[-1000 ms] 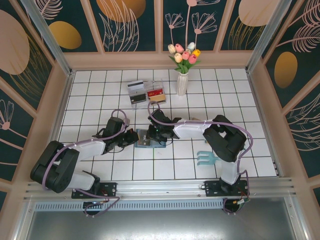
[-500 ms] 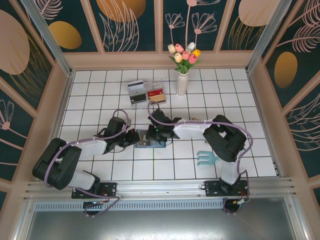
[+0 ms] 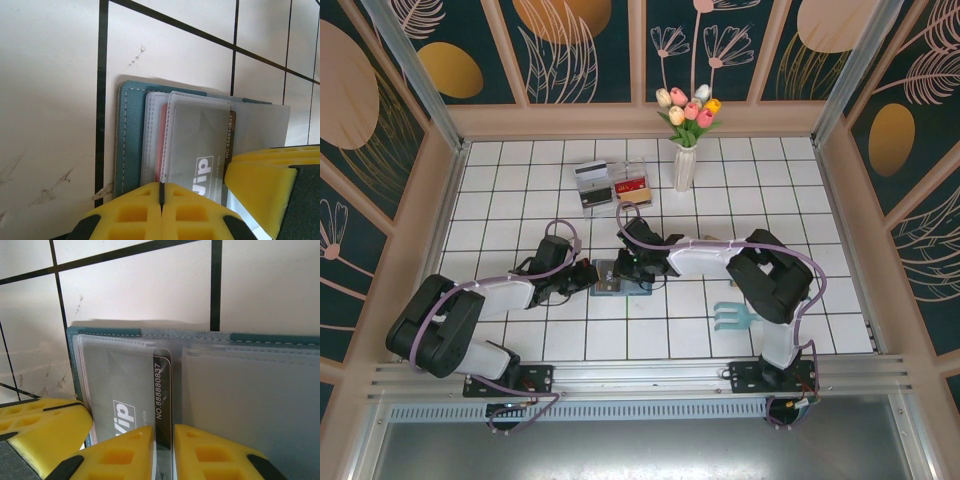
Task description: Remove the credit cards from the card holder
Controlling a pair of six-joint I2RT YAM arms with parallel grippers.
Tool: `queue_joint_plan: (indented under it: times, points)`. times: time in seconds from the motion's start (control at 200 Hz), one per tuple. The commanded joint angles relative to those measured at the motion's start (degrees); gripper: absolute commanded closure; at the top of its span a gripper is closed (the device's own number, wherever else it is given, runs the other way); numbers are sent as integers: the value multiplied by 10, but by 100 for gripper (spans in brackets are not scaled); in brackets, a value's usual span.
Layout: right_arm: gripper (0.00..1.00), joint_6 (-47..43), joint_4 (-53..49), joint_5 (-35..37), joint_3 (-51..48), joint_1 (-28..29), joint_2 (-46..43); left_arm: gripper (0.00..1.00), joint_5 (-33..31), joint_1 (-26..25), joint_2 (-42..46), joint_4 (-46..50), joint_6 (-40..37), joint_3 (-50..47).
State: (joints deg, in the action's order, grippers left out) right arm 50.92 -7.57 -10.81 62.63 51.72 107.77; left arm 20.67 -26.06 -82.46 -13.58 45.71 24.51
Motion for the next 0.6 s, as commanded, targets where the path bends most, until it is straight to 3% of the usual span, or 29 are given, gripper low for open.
queue_joint_plan:
  times: [0.0,0.275,0.596]
  points:
    - [80,-15,-14,-8,2,-5,9,100,-12,-3,-14,14,-5,-12]
    - [73,-18,-37,12,7,-6,12,100,-12,-2,-15,16,-5,-11]
    - [79,-39,18,-52,-4,-7,12,100,-8,-2,-16,16,-7,-13]
